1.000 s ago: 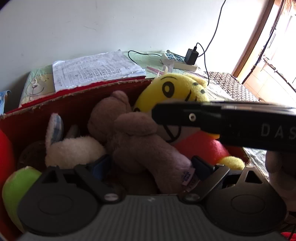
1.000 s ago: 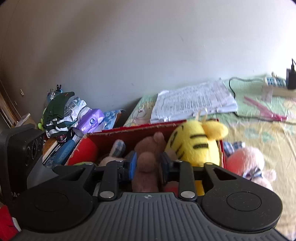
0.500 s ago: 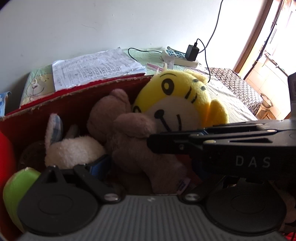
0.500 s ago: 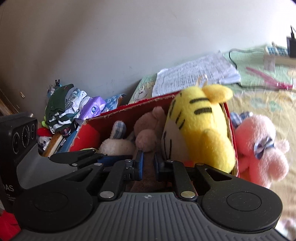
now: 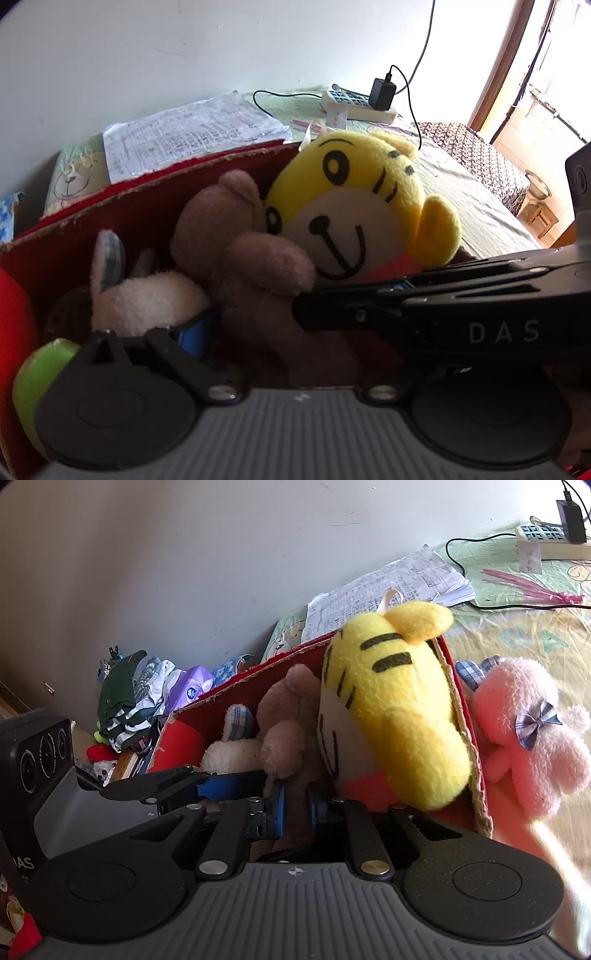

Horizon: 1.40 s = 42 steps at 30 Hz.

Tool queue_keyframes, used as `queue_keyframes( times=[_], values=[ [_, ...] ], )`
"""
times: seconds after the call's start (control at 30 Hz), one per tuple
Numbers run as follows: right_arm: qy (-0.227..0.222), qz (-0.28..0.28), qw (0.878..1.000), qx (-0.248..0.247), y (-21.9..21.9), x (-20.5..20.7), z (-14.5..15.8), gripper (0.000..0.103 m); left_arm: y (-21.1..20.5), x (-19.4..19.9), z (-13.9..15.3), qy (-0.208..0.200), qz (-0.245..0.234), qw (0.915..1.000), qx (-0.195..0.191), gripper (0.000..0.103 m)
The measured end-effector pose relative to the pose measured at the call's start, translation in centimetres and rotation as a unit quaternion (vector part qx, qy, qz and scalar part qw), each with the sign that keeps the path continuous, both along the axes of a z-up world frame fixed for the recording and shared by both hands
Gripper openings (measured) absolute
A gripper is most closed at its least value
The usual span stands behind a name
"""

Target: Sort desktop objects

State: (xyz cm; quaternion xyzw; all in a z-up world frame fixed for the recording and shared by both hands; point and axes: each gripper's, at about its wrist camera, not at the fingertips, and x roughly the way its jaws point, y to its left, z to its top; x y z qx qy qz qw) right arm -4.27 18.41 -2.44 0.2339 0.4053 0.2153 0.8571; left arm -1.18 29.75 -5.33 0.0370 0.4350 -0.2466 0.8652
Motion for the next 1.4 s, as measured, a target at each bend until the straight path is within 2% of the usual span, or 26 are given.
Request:
queue_keyframes(
  times=[0.87, 1.4],
  values=[
    [-0.053, -0.021, 0.998, -0.017, -0.1, -1.2, 0.2, 0.015, -1.2, -0.1, -0.1, -0.019, -0.003, 0.9985, 0.051, 0.099],
    [-0.048, -0.025, 0.998, -0.029, 0.0, -1.3, 0.2, 0.014, -1.8, -0.7, 0.0, -0.037, -0.001, 0.9961, 0.080, 0.100]
  ],
)
